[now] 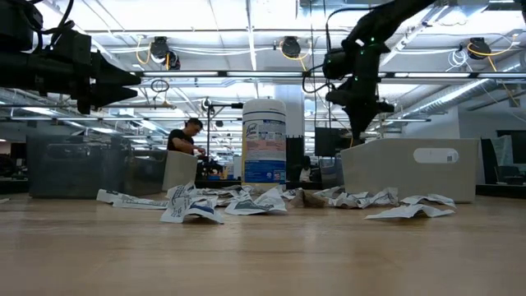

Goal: Pick & Place First Aid Supplies
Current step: Put the green bandage into the right black bin

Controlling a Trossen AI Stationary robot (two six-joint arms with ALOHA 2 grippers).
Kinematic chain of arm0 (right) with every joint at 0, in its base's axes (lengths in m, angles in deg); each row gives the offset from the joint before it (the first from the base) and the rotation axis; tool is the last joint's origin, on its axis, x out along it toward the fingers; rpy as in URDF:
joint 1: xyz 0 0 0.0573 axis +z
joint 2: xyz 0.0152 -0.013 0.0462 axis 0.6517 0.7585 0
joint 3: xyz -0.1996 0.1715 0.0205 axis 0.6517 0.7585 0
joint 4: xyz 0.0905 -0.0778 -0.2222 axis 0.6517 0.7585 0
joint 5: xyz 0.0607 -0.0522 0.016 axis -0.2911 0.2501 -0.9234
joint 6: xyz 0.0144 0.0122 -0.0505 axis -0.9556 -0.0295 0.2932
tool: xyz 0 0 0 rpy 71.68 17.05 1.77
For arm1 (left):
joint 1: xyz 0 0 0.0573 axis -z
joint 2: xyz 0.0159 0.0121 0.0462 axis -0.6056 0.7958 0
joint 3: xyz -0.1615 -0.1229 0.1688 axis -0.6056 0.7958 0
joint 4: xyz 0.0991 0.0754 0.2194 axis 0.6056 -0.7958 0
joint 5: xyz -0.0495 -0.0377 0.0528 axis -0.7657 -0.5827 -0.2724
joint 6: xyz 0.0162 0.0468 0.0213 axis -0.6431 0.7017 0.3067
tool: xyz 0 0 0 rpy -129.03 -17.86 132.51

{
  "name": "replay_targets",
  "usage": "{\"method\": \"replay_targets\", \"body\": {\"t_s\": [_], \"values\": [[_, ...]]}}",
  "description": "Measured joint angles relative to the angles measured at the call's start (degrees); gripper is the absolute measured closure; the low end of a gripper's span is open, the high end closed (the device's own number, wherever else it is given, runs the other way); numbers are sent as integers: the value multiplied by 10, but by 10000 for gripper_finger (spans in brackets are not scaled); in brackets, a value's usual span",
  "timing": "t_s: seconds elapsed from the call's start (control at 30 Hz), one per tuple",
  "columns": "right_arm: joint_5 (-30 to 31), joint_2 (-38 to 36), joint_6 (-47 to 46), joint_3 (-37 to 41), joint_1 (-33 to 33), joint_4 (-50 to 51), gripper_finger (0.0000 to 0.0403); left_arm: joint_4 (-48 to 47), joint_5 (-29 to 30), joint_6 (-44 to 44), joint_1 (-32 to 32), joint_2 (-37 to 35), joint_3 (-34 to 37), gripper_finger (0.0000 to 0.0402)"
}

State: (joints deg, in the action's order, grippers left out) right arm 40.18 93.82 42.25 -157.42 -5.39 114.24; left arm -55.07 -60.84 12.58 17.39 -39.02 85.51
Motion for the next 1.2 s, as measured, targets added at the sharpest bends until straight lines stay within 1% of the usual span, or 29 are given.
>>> {"method": "replay_targets", "body": {"t_s": [0.1,0.2,0.47,0.57,0.67,0.73,0.9,1.0,1.1,1.2], "values": [[0,27,2,3,0,4,403,0,0,0,0,0,0,165],[2,44,9,10,1,-14,403,0,0,0,0,0,0,165],[2,64,20,50,6,-66,399,0,0,0,0,0,0,165],[30,66,25,57,6,-66,385,0,0,0,0,0,0,165],[78,63,36,57,6,-67,356,0,0,0,0,0,0,165],[93,60,43,57,5,-70,328,0,0,0,0,0,0,165],[91,52,67,57,6,-79,246,0,0,0,0,0,0,165],[86,52,83,57,6,-88,207,0,0,0,0,0,0,165],[59,52,138,57,8,-88,182,0,0,0,0,0,0,165],[41,52,206,57,21,-87,170,0,0,0,0,0,0,165]]}}
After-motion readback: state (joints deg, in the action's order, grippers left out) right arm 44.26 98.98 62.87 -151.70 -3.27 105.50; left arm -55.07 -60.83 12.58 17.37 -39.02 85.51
